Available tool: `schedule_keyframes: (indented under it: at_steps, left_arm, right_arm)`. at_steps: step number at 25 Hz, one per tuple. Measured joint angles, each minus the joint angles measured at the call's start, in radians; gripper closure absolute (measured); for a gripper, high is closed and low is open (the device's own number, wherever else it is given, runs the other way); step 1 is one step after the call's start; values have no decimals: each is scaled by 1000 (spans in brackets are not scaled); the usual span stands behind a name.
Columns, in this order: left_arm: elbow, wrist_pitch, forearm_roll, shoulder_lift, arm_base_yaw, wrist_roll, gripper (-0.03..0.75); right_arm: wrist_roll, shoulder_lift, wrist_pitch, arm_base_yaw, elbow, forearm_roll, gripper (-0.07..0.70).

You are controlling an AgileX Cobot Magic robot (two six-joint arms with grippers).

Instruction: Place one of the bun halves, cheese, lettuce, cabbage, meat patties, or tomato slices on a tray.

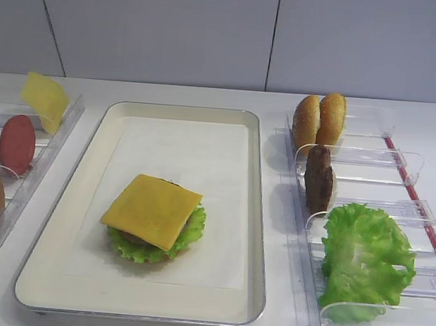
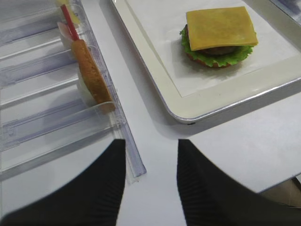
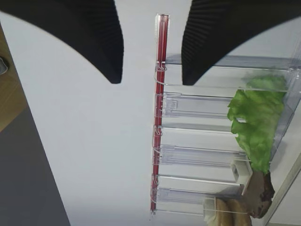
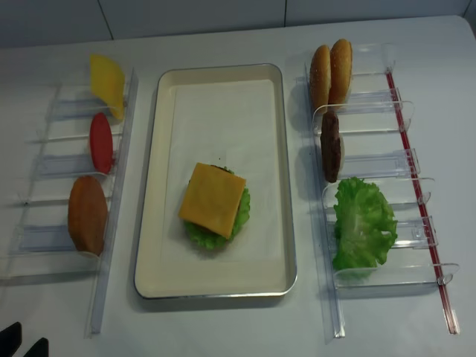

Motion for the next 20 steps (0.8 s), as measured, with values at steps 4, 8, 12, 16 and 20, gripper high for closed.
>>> schedule_keyframes:
  at_steps: [4,8,12,16,20]
  left_arm:
    - [0,0,0,0,0,0,468]
    - [0,0,0,0,0,0,468]
    - [0,0,0,0,0,0,468]
    - [0,0,0,0,0,0,468]
    - [0,0,0,0,0,0,468]
  right_arm:
    - [0,0,0,0,0,0,302]
    - [2,0,0,0,0,0,302]
    - [2,0,0,0,0,0,302]
    - [2,0,0,0,0,0,302]
    - [2,0,0,0,0,0,302]
